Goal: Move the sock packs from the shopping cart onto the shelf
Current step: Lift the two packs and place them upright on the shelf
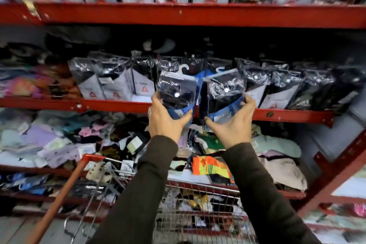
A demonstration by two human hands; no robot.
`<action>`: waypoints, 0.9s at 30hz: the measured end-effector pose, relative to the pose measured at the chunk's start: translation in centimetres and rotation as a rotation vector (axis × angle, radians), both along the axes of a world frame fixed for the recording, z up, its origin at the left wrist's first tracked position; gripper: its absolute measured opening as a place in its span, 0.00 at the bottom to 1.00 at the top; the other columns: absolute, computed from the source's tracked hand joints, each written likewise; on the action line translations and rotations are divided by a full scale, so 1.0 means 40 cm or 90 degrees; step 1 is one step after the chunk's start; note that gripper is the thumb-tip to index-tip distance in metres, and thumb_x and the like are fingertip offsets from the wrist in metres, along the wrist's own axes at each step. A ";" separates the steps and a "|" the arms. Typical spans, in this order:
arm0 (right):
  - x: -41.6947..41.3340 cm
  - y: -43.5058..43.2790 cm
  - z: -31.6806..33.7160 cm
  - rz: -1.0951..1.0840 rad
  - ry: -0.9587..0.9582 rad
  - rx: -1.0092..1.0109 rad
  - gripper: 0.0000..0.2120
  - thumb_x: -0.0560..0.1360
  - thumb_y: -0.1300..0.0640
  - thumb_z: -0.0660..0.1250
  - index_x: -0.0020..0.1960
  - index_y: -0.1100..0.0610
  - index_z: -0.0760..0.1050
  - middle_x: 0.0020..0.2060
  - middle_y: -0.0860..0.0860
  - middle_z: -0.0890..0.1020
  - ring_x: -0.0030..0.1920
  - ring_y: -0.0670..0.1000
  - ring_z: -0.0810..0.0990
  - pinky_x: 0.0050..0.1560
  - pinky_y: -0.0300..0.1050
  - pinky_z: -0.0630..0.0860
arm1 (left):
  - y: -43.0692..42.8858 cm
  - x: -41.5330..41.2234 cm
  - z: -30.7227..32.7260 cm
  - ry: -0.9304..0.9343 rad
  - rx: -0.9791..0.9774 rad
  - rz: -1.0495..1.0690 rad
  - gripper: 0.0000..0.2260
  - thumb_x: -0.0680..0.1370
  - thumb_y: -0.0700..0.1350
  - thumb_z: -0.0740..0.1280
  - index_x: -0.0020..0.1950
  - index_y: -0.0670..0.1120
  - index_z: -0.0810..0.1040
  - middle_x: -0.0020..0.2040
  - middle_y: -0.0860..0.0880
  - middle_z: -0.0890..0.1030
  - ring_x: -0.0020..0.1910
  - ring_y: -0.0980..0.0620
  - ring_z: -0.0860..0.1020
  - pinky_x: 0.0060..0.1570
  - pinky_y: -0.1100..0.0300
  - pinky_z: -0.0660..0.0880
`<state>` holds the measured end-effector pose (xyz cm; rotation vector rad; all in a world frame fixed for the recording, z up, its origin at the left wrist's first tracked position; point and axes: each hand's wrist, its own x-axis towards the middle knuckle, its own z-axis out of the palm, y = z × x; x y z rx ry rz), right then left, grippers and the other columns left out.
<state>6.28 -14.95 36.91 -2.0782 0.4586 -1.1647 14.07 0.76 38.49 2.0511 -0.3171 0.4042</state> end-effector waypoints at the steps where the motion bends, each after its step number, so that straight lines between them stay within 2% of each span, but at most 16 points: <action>1: 0.029 -0.006 0.019 -0.006 -0.010 -0.001 0.48 0.61 0.50 0.82 0.70 0.61 0.56 0.65 0.57 0.65 0.68 0.55 0.66 0.68 0.41 0.65 | -0.015 0.028 0.023 -0.015 -0.008 -0.004 0.48 0.69 0.55 0.78 0.78 0.40 0.55 0.73 0.40 0.69 0.72 0.42 0.68 0.69 0.52 0.68; 2: 0.060 -0.015 0.034 -0.014 -0.017 -0.002 0.49 0.62 0.50 0.82 0.71 0.62 0.56 0.67 0.58 0.65 0.69 0.56 0.66 0.69 0.42 0.65 | -0.031 0.055 0.044 -0.026 -0.013 -0.007 0.49 0.69 0.55 0.78 0.78 0.39 0.53 0.74 0.40 0.67 0.73 0.42 0.67 0.70 0.53 0.66; 4: 0.120 -0.035 0.055 -0.031 -0.031 0.004 0.50 0.62 0.50 0.82 0.72 0.64 0.56 0.67 0.59 0.65 0.69 0.57 0.66 0.68 0.37 0.62 | -0.066 0.105 0.070 -0.016 -0.013 -0.020 0.51 0.70 0.56 0.77 0.80 0.38 0.48 0.78 0.40 0.62 0.76 0.43 0.62 0.73 0.55 0.62; 5: 0.147 -0.046 0.058 -0.037 -0.035 0.012 0.50 0.62 0.51 0.82 0.71 0.64 0.56 0.67 0.59 0.66 0.69 0.57 0.66 0.66 0.36 0.60 | -0.083 0.127 0.074 -0.002 -0.010 -0.029 0.52 0.71 0.56 0.77 0.80 0.38 0.46 0.80 0.41 0.58 0.78 0.44 0.60 0.75 0.55 0.60; 7: 0.193 -0.067 0.054 -0.047 -0.031 0.031 0.49 0.61 0.53 0.82 0.71 0.63 0.56 0.67 0.60 0.67 0.69 0.58 0.67 0.66 0.39 0.62 | -0.116 0.172 0.069 0.026 0.001 -0.041 0.53 0.71 0.57 0.76 0.80 0.38 0.43 0.81 0.41 0.55 0.79 0.44 0.57 0.77 0.51 0.60; 11: 0.247 -0.088 0.016 -0.080 0.004 0.069 0.49 0.60 0.55 0.83 0.70 0.61 0.57 0.67 0.59 0.68 0.70 0.59 0.67 0.69 0.45 0.65 | -0.160 0.226 0.033 0.056 0.044 -0.041 0.53 0.71 0.59 0.76 0.79 0.36 0.46 0.80 0.39 0.56 0.78 0.41 0.59 0.76 0.50 0.61; 14: 0.261 -0.087 -0.018 -0.104 0.034 0.090 0.51 0.59 0.53 0.84 0.71 0.63 0.57 0.68 0.59 0.68 0.72 0.58 0.66 0.71 0.46 0.66 | -0.182 0.234 0.008 0.061 0.083 -0.013 0.53 0.68 0.63 0.75 0.79 0.37 0.51 0.77 0.40 0.64 0.73 0.40 0.68 0.69 0.51 0.69; 19: 0.264 -0.091 -0.044 -0.114 0.058 0.058 0.48 0.66 0.53 0.80 0.75 0.63 0.54 0.72 0.60 0.66 0.74 0.57 0.65 0.74 0.47 0.64 | -0.199 0.252 -0.008 0.042 0.088 -0.026 0.51 0.66 0.64 0.76 0.77 0.40 0.56 0.73 0.41 0.70 0.70 0.40 0.72 0.65 0.48 0.73; 22: 0.249 -0.092 -0.060 -0.099 0.092 0.042 0.46 0.71 0.55 0.76 0.77 0.63 0.50 0.75 0.60 0.62 0.76 0.56 0.61 0.74 0.44 0.59 | -0.187 0.257 -0.037 0.030 0.052 -0.055 0.46 0.69 0.59 0.77 0.78 0.43 0.57 0.73 0.42 0.71 0.70 0.41 0.72 0.66 0.47 0.74; 24: 0.228 -0.077 -0.072 -0.094 0.095 0.040 0.44 0.73 0.56 0.73 0.78 0.62 0.49 0.76 0.60 0.59 0.77 0.56 0.59 0.75 0.45 0.59 | -0.170 0.241 -0.070 0.011 -0.039 -0.095 0.41 0.72 0.52 0.76 0.78 0.44 0.58 0.73 0.43 0.70 0.71 0.45 0.71 0.68 0.47 0.73; 27: 0.182 -0.042 -0.109 -0.090 0.028 0.014 0.37 0.75 0.60 0.69 0.78 0.63 0.52 0.76 0.59 0.57 0.78 0.55 0.57 0.76 0.46 0.58 | -0.134 0.184 -0.144 -0.073 -0.144 -0.133 0.30 0.77 0.42 0.71 0.75 0.45 0.61 0.70 0.48 0.69 0.70 0.51 0.69 0.72 0.51 0.69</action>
